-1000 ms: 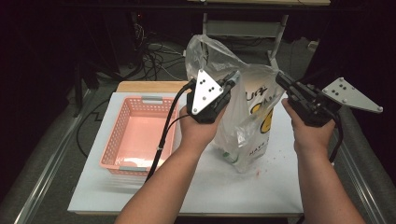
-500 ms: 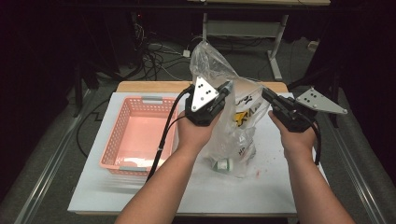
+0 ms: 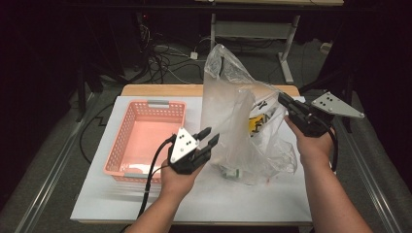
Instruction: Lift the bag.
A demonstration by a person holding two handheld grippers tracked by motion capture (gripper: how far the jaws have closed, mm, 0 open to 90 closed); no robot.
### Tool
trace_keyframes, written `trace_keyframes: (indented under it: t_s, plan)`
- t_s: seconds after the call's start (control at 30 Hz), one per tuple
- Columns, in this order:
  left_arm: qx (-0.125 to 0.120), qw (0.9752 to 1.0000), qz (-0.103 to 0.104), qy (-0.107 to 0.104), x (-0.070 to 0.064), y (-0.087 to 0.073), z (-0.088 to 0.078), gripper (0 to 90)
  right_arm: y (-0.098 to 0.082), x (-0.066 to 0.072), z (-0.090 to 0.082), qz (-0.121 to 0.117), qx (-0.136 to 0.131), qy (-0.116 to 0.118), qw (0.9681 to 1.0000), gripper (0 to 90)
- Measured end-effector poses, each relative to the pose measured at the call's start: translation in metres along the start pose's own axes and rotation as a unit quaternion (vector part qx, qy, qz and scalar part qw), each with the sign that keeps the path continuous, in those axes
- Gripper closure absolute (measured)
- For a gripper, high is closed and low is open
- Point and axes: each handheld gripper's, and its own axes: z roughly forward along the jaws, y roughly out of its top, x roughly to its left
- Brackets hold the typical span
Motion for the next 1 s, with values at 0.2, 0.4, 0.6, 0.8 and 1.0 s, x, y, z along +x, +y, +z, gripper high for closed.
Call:
trace_keyframes:
  t_s: [0.2, 0.4, 0.6, 0.8, 1.0]
  plan:
    - [0.072, 0.9970, 0.010, -0.024, -0.015, -0.036, 0.007, 48.6, 0.004, 0.008, -0.010, -0.006, -0.005, 0.014, 0.9999, 85.4]
    - [0.102, 0.9937, 0.025, -0.038, -0.020, -0.050, 0.017, 39.4, 0.010, 0.010, -0.026, -0.009, -0.021, 0.027, 0.9994, 77.8]
    - [0.111, 0.9923, 0.029, -0.047, -0.019, -0.053, 0.018, 34.1, 0.015, 0.010, -0.044, -0.013, -0.033, 0.038, 0.9987, 71.3]
    - [0.105, 0.9931, 0.011, -0.049, -0.017, -0.063, 0.016, 25.0, 0.001, 0.011, -0.051, -0.013, -0.014, 0.044, 0.9989, 64.9]
    - [0.112, 0.9921, 0.009, -0.055, -0.021, -0.070, 0.021, 14.8, -0.025, 0.006, -0.056, 0.000, 0.019, 0.047, 0.9987, 54.1]
